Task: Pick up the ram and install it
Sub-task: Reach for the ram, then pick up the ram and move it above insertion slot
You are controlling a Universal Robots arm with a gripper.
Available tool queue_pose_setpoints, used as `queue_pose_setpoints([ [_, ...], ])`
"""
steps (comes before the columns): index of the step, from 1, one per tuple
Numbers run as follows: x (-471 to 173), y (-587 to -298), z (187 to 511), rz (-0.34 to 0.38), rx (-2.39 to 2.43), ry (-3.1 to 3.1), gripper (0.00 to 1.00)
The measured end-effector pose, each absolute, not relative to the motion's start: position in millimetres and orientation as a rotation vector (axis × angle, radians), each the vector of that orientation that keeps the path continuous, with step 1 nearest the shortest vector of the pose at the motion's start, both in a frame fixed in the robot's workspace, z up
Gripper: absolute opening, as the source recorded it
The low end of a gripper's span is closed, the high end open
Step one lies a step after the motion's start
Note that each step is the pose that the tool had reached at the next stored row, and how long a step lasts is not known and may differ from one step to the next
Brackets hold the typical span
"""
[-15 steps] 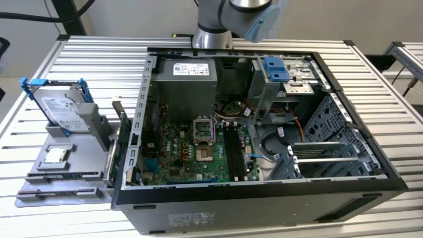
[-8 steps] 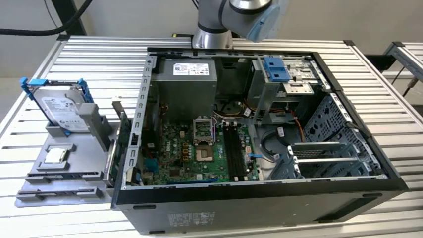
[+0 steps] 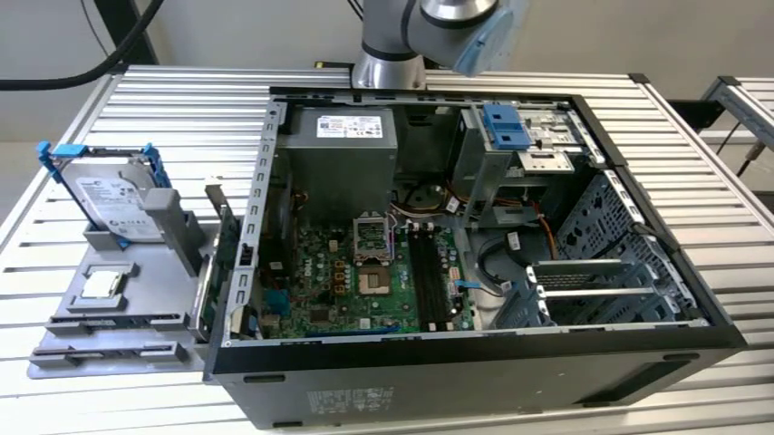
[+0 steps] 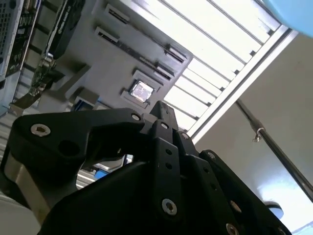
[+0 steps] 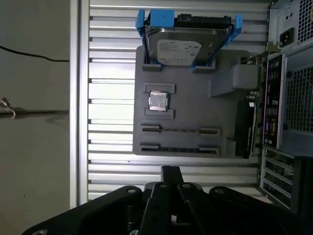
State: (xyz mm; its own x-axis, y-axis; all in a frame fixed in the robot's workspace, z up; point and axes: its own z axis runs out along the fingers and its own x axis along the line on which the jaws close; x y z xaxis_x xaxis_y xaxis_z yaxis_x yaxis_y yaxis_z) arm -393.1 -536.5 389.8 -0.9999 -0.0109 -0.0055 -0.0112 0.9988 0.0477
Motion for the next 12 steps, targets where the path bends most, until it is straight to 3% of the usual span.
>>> queue_pose_setpoints([
  [12,-382.8,-536.6,389.7,0.075,-0.025,3.137,0.0],
])
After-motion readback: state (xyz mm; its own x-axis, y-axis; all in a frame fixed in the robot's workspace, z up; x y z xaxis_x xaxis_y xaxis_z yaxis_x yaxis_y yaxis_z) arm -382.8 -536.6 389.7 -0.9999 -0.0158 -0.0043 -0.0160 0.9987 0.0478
